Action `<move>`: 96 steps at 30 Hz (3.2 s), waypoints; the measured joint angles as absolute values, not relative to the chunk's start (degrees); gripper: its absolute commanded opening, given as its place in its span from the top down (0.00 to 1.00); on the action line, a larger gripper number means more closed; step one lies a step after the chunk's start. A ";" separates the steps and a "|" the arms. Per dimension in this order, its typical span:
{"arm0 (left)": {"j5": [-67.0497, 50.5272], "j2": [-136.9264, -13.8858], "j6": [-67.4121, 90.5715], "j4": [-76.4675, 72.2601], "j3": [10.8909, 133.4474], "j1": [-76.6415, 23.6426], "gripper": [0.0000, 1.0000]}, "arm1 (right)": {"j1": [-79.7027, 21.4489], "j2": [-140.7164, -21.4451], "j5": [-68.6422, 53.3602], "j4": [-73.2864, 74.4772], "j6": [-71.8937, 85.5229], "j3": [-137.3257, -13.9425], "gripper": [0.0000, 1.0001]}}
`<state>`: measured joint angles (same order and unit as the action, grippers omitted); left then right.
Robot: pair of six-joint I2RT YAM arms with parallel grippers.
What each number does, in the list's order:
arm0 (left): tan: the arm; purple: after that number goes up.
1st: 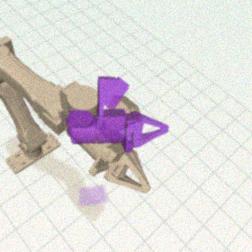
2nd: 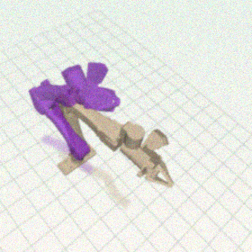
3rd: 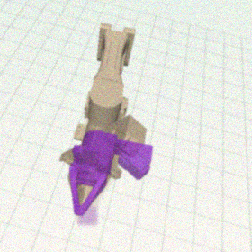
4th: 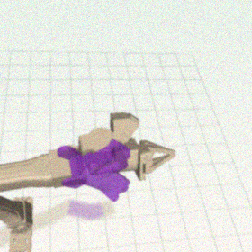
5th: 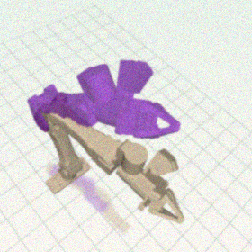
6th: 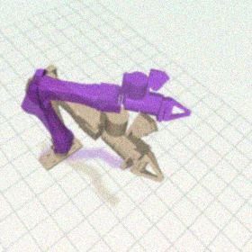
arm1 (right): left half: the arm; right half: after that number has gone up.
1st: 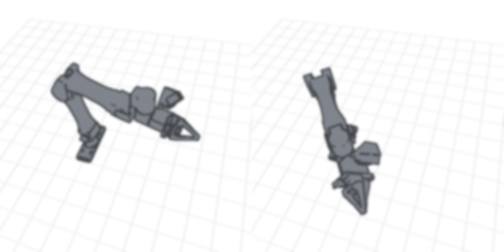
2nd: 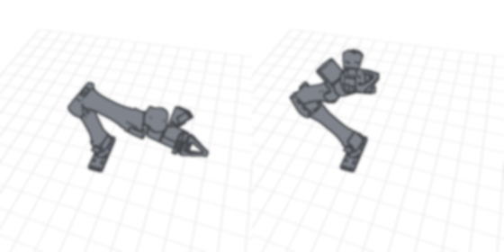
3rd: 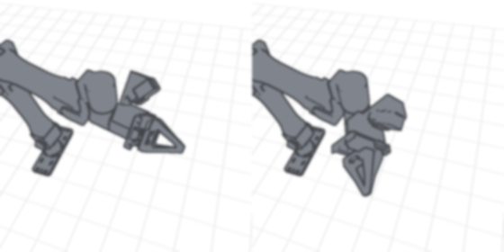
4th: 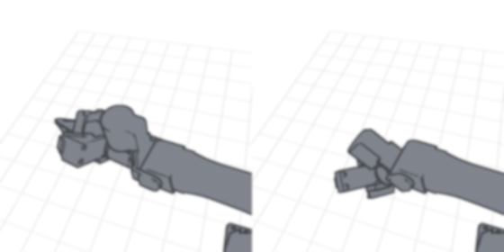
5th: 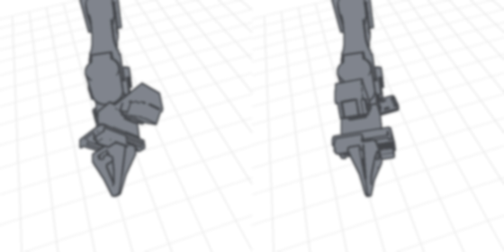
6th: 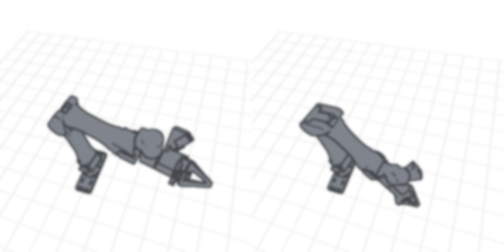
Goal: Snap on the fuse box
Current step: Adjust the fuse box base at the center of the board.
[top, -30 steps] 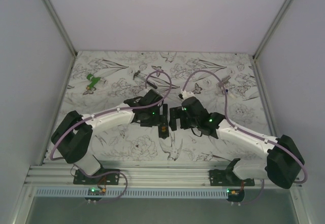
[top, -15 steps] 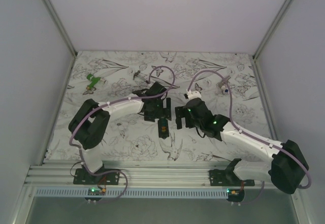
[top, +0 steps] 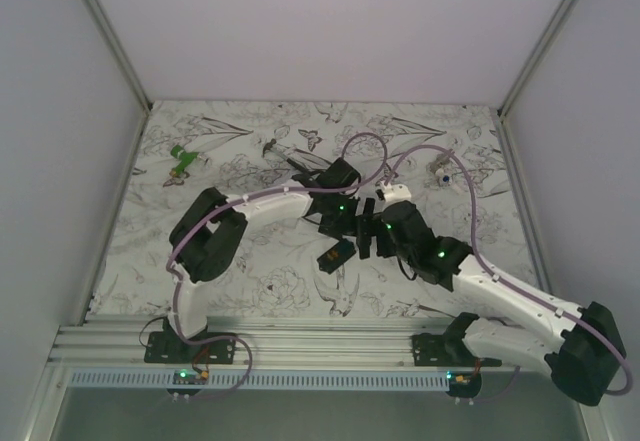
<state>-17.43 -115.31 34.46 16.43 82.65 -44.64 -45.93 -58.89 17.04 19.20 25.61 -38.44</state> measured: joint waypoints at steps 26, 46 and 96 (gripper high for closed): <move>-17.06 -79.40 51.13 6.15 43.94 -33.41 0.52 | -49.01 -86.89 -1.23 26.79 21.41 -56.49 0.88; -20.10 -88.77 57.69 -4.16 41.65 -37.23 0.72 | -49.06 -97.78 -5.43 32.56 20.12 -64.23 0.99; -20.95 -93.17 59.66 -6.44 42.06 -36.36 0.79 | -50.83 -99.46 -0.23 32.29 20.58 -66.83 0.95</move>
